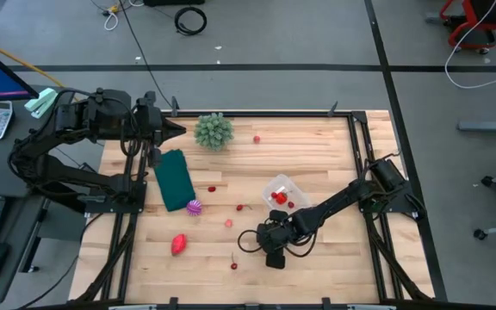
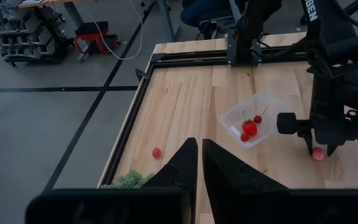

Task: Pick and placing Produce into tupperware
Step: Put the bottom peach into the container

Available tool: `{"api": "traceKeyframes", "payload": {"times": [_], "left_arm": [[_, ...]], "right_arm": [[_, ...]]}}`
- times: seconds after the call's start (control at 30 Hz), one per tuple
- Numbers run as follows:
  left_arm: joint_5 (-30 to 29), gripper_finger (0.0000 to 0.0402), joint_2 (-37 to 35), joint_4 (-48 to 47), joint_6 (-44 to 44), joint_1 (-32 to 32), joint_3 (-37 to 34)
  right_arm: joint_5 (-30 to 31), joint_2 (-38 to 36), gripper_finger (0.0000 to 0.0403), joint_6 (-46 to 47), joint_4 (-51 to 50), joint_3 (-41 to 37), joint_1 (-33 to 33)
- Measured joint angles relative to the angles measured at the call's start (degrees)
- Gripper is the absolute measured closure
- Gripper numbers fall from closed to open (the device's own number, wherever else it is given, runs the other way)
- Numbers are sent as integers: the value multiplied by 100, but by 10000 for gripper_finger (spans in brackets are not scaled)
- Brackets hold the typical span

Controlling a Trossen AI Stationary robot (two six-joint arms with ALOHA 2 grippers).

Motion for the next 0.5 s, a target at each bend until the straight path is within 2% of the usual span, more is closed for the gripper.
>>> {"api": "traceKeyframes", "payload": {"times": [0.5], "left_arm": [[1, 366, 0, 0, 2, 0, 0]], "right_arm": [[32, -57, 311, 4, -5, -2, -17]]}}
